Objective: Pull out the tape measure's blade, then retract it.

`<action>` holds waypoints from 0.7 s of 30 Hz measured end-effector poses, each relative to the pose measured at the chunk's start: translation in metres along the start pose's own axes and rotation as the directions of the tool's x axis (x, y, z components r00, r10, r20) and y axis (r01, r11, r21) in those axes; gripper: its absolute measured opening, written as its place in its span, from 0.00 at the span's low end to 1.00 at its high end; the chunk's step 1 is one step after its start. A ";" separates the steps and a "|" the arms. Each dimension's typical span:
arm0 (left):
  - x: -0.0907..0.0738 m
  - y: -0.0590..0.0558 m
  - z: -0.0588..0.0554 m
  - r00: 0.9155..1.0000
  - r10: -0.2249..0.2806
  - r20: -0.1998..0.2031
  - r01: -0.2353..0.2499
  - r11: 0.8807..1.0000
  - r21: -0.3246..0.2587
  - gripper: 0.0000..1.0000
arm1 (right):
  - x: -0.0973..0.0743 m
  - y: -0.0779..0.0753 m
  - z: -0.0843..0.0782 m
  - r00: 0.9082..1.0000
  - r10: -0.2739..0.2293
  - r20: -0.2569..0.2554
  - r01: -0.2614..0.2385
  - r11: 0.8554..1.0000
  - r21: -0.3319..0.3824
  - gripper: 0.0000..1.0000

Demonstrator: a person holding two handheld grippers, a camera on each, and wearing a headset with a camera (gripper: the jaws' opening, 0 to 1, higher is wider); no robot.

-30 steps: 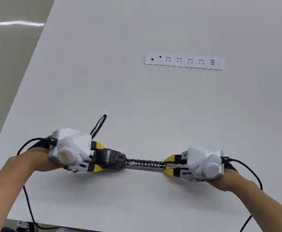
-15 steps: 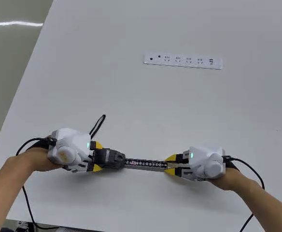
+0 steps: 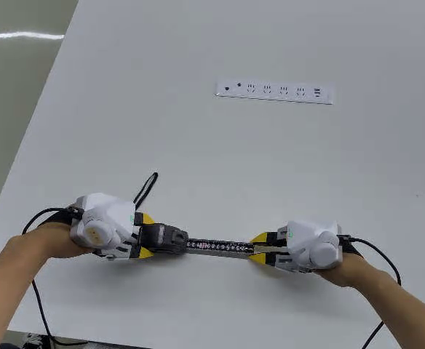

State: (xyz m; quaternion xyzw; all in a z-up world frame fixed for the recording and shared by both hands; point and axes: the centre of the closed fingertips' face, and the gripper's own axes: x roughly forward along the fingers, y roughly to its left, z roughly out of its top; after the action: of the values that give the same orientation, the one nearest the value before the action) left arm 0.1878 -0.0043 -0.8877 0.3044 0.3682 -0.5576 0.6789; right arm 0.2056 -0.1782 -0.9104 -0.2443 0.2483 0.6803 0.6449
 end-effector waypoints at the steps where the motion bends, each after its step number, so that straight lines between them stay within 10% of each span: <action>1: 0.000 0.000 0.000 1.000 0.000 0.000 0.000 1.000 0.000 0.27 | -0.001 0.000 0.000 1.000 -0.002 0.000 0.002 1.000 -0.006 0.09; 21: 0.000 0.000 0.001 1.000 -0.007 -0.003 0.007 1.000 -0.002 0.27 | -0.008 -0.001 -0.007 1.000 -0.006 -0.006 0.006 1.000 0.001 0.09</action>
State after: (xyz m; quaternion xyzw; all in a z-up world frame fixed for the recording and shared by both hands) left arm 0.1880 -0.0051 -0.8874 0.3033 0.3710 -0.5591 0.6766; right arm 0.2072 -0.1887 -0.9111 -0.2469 0.2495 0.6774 0.6464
